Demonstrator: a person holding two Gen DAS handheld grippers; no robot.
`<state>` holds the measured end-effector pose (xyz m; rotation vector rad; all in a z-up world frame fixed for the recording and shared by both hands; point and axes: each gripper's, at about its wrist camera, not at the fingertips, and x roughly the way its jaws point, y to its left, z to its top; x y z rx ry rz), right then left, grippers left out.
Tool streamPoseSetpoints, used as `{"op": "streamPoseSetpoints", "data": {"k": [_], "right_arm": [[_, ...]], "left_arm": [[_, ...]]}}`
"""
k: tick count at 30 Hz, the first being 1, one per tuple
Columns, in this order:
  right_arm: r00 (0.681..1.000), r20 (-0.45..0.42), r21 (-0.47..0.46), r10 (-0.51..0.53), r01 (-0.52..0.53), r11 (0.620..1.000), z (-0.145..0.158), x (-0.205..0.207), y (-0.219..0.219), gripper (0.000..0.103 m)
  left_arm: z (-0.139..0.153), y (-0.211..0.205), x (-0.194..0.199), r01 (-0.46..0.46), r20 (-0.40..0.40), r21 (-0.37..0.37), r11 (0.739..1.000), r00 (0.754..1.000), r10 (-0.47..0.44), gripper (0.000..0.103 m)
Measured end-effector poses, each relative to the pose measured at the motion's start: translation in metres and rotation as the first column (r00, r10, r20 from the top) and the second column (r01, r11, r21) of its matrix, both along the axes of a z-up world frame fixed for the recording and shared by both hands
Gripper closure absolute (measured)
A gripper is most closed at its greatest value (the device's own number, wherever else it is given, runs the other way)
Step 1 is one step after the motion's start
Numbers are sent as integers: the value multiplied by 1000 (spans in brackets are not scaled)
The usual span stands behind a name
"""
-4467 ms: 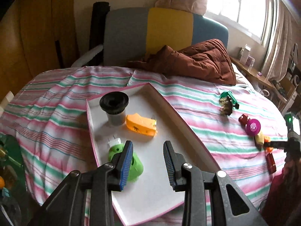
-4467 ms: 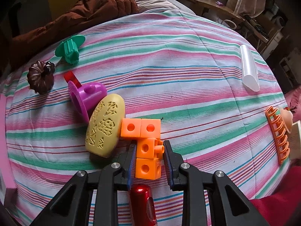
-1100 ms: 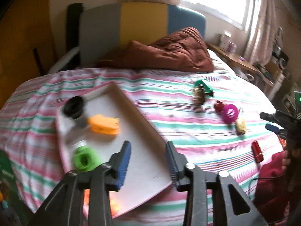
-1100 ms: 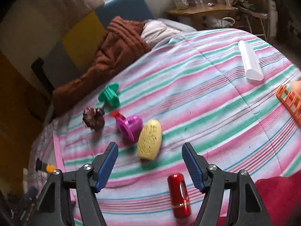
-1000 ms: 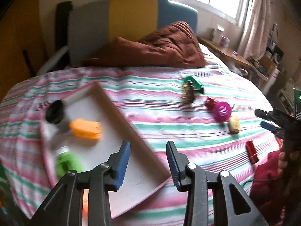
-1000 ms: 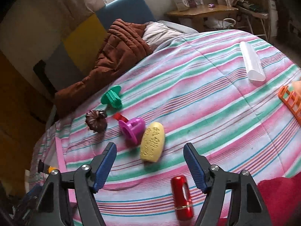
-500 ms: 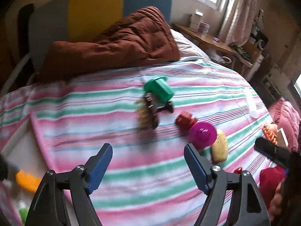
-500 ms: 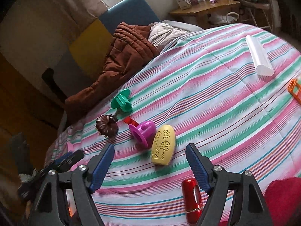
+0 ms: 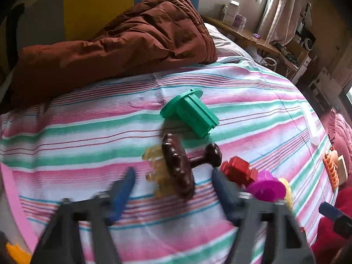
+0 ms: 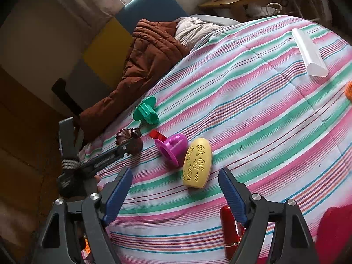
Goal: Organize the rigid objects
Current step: 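Reach the left gripper to the brown knob piece with yellow pegs and grasp it, then grasp the teal spool-shaped stand with the right gripper while the left lifts the brown piece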
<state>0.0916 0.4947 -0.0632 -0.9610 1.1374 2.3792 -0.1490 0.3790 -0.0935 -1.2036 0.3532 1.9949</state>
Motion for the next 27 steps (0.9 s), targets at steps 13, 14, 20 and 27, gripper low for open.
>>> {"op": "streamPoseSetpoints", "data": {"k": [13,14,20,27], "right_arm": [[1000,28,63,1,-3,998,2,-6,-6,22],[999,32,66,2,-4,998,2,-6,-6,22],[996,81,112,36,-45,993,1,-14,-15,22],[965,175,182,196,-228,957,11,-60,-40,22]], "left_arm": [[22,-61,54,-7,1,77,997,1000,6,66],[27,-72,63,-10,-7,86,996,1000,11,66],[42,-115,93,-28,-25,113,993,999,31,66],[60,-164,109,-42,-42,160,986,998,49,66]]}}
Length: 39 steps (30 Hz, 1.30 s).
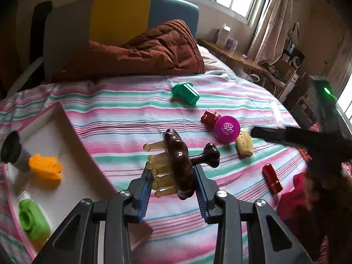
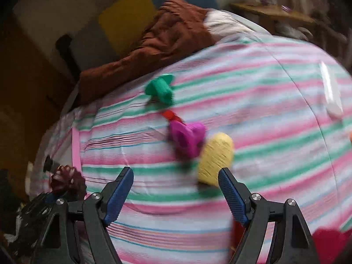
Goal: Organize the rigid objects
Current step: 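Grasp the teal spool-shaped stand with the right gripper while the left lifts the brown piece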
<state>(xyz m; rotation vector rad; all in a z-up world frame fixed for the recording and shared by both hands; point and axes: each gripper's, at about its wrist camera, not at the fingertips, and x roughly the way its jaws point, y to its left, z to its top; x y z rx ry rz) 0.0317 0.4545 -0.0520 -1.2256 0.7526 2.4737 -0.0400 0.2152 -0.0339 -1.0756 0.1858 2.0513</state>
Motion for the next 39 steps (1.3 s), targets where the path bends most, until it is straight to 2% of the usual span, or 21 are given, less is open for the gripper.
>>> {"op": "streamPoseSetpoints", "data": {"k": [5,11,16,18,19,20,22,25,27,32,36,39], "right_arm": [[994,38,104,102,-105,989,9,-68,-6,23],[980,170,213,107,-142,967,-18,-154,10,25],[958,274,277,82,-160,948,-46,-206,21,26],[956,283,275,78,-158,948,-53,-214,22,36],[951,292,259,98,-177,950,-56,-218,20,65],[945,306,251,117,-199,947,-58,-220,16,73],[932,307,238,192,-270,933,-57,-216,-2,73],[886,331,242,325,-412,878,-57,-195,-45,73],[866,328,240,377,-462,853,-57,-172,-69,73],[861,306,165,407,-469,867,-57,-120,-91,73],[874,282,166,397,-451,877,-57,-89,-94,73],[877,261,198,404,-458,867,-57,-76,-93,73]], "left_arm": [[7,-24,-2,-37,16,47,998,999,36,66],[10,-52,-6,-82,29,68,994,996,80,67],[10,-74,-14,-132,58,78,988,990,128,66],[10,-80,-16,-148,61,79,986,988,143,66],[10,-82,-16,-151,62,80,985,987,147,66],[10,-84,-17,-160,62,81,984,986,155,66],[11,-88,-17,-169,55,82,982,985,165,66],[15,-97,-17,-192,44,86,978,981,189,66],[18,-102,-16,-209,36,87,974,978,206,67],[23,-117,-8,-235,7,75,969,972,235,66],[24,-125,3,-251,-17,56,966,968,252,66],[24,-130,10,-267,-41,38,963,962,269,66]]}}
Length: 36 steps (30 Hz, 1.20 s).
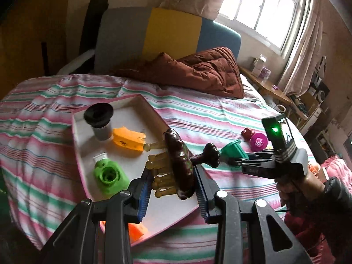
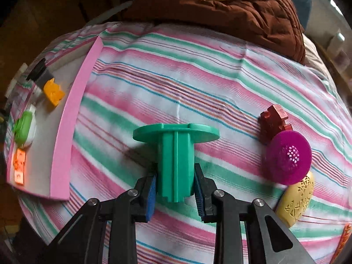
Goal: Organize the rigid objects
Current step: 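Grasp the teal spool-shaped stand with the right gripper while the left lifts the brown piece, then carry the brown piece into the tray and open the left gripper while the right holds the teal stand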
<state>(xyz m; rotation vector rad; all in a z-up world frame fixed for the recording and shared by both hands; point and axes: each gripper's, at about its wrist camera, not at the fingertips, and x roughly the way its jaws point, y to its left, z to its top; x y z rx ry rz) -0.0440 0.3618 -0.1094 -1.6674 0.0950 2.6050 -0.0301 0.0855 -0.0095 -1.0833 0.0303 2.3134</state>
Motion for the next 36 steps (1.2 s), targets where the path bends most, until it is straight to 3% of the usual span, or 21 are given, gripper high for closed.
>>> {"op": "streamPoseSetpoints", "data": {"k": [6,12,23,29,36], "right_arm": [[997,-73,-1,26,-26,1000,-2,18,5,73],[997,-80,-18,23,-25,1000,-5,13,7,73],[996,-75,54,58,-54,997,-7,13,-3,73],[994,-78,88,77,-70,994,-6,14,-7,73],[992,-84,112,94,-84,990,-6,13,-10,73]], "left_arm": [[-1,-8,6,-33,-19,-43,999,999,33,66],[-5,-12,10,-53,-24,-77,996,998,52,66],[-16,-18,14,-76,-6,-116,990,997,76,66],[-24,-28,7,-82,74,-60,995,993,87,66],[-16,-21,-14,-74,106,4,997,992,73,66]]}}
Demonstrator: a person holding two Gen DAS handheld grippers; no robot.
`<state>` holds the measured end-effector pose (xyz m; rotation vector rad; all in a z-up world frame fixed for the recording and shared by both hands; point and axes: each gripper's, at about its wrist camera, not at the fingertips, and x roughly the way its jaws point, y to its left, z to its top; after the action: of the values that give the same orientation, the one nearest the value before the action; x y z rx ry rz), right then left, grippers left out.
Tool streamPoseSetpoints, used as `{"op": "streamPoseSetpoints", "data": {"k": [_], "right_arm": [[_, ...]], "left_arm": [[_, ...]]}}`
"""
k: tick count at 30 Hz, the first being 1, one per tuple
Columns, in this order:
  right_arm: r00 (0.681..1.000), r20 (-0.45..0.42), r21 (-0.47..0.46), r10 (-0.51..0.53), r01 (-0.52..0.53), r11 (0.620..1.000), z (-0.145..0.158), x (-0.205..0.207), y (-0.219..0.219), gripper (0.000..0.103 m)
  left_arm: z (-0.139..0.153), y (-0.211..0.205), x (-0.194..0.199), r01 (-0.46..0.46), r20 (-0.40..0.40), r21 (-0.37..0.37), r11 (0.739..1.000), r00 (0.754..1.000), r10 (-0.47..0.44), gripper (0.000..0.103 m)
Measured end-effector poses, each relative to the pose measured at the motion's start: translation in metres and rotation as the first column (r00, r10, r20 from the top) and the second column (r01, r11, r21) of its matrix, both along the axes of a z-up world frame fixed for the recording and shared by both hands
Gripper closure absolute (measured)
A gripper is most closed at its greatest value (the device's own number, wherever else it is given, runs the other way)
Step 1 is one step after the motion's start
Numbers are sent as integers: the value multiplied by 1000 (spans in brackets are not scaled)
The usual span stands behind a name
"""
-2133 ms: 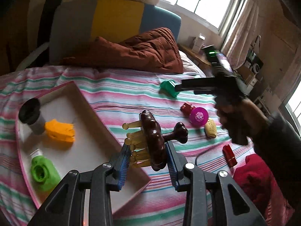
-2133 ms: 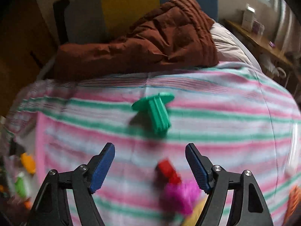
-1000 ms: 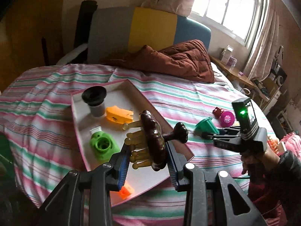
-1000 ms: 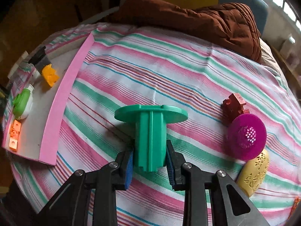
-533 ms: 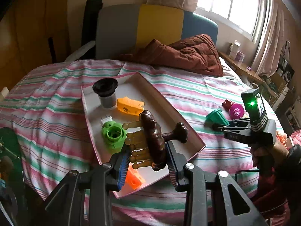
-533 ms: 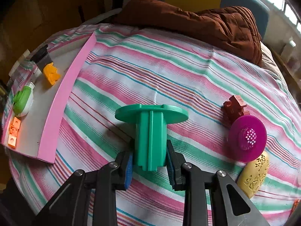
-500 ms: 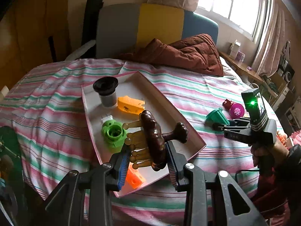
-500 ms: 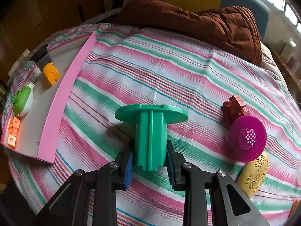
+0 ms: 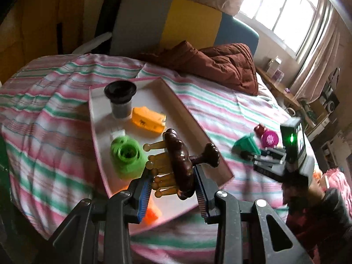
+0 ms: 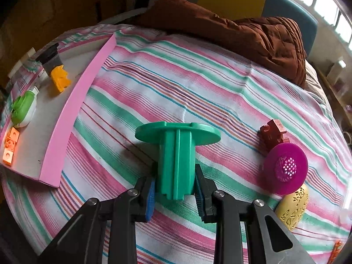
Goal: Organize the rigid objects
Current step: 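Carry the brown piece into the tray and open the left gripper while the right holds the teal stand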
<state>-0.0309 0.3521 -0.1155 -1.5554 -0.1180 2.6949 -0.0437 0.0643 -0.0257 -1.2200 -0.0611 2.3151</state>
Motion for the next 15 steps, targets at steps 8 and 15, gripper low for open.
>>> {"op": "streamPoseSetpoints", "data": {"k": [8,15], "right_arm": [[1000,-1,9,2,-2,1000,0,0,-1,73],[1000,-1,12,3,-3,1000,0,-1,-3,73]], "left_arm": [[-4,28,-66,-35,16,-3,999,999,35,66],[-14,56,-121,-53,3,-64,997,999,54,66]]}}
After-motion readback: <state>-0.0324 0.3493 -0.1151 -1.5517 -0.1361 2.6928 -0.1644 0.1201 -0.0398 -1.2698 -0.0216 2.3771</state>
